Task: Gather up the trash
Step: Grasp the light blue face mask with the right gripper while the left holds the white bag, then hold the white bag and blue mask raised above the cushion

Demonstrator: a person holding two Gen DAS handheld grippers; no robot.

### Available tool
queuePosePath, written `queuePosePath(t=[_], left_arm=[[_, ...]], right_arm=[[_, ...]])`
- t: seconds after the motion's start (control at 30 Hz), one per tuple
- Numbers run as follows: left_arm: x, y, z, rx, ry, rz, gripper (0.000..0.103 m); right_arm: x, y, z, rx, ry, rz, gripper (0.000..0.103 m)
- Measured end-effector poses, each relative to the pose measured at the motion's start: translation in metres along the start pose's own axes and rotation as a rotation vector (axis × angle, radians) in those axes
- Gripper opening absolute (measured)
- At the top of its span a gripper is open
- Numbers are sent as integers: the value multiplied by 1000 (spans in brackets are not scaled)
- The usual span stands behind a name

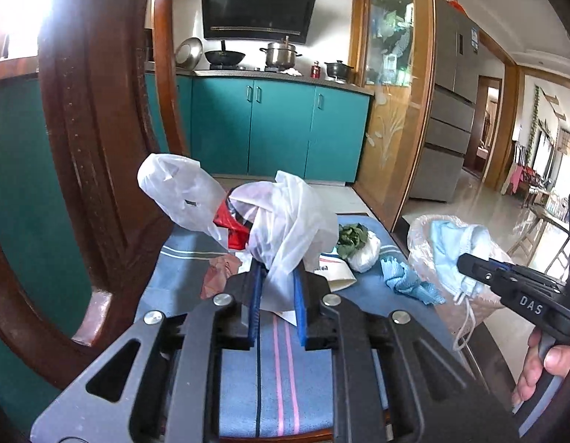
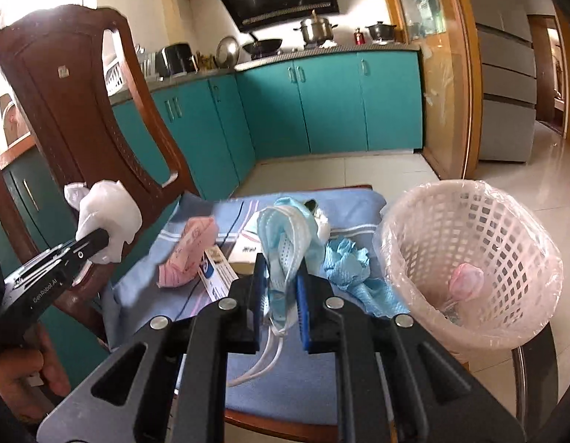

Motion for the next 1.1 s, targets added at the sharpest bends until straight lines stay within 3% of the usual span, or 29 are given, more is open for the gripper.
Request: queuePosePath(t=[1.1], left_arm=[[-18, -8, -10, -37, 11, 85, 19]], right_arm=[[-7, -2, 5, 28, 5, 57, 16]])
Point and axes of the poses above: each gripper's, at about its wrist camera, not at the fingertips, and x roughly against the way its jaws point, z to its left, y to its top, the point moved 7 cm from there along -x, roughly the way its jaws point, and after that the axes turned 15 degrees about z, right-handed, at the moved point
